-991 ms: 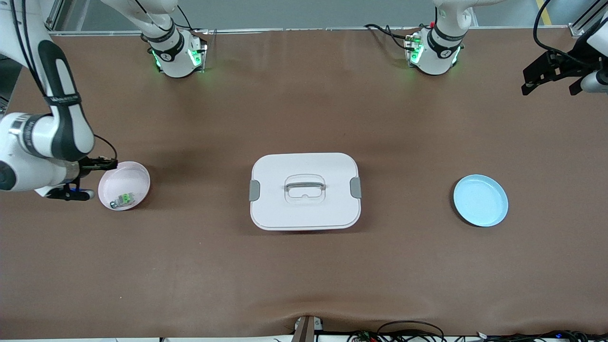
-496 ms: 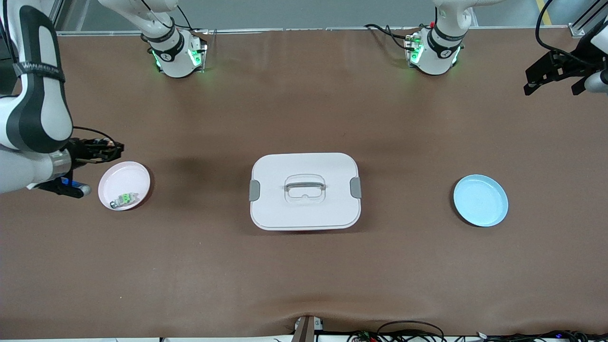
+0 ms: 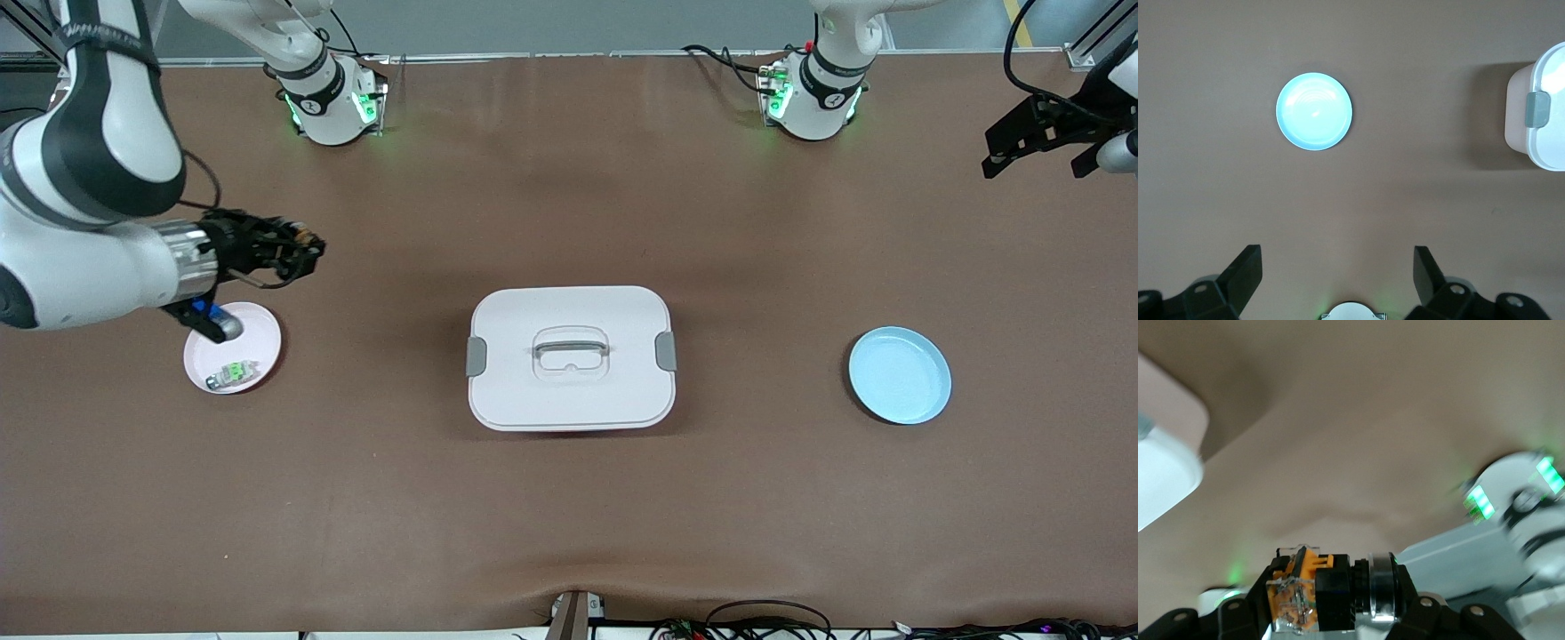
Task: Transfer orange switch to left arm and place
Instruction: 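Carry the orange switch with the right gripper above the white box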
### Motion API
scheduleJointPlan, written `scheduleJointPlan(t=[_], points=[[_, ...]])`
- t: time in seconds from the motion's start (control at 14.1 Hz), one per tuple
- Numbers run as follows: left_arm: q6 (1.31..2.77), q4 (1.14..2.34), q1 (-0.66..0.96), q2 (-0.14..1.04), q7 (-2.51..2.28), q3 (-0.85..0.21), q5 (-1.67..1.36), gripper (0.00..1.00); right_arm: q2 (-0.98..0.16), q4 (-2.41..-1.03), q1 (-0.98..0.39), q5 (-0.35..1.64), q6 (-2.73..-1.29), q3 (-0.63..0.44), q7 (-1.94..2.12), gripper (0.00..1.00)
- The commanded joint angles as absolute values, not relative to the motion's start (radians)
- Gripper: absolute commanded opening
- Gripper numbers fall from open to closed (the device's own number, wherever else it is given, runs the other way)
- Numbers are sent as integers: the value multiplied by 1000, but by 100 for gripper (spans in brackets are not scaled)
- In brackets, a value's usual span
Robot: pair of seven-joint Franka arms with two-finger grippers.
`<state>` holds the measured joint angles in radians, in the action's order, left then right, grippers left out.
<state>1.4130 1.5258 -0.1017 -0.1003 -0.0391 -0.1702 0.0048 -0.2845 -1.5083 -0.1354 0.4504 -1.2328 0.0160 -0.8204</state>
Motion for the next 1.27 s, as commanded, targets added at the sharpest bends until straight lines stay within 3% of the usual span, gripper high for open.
scheduleJointPlan(t=[0.0,0.28,0.64,1.2], points=[[1397,1511,-104,-101,-21,-172,23,100,-273,-1494,-196,599,-1247,5,-1013,31],[1397,1511,-104,-98,-21,-172,23,100,-273,-1473,-357,661,-1402,6,-1262,31],[1399,1511,-104,-98,-21,-172,23,100,-281,-1471,-544,721,-1708,6,-1515,30],[1397,1511,-101,-95,-24,-175,6,100,-324,-1468,-707,801,-2071,5,-1775,30]])
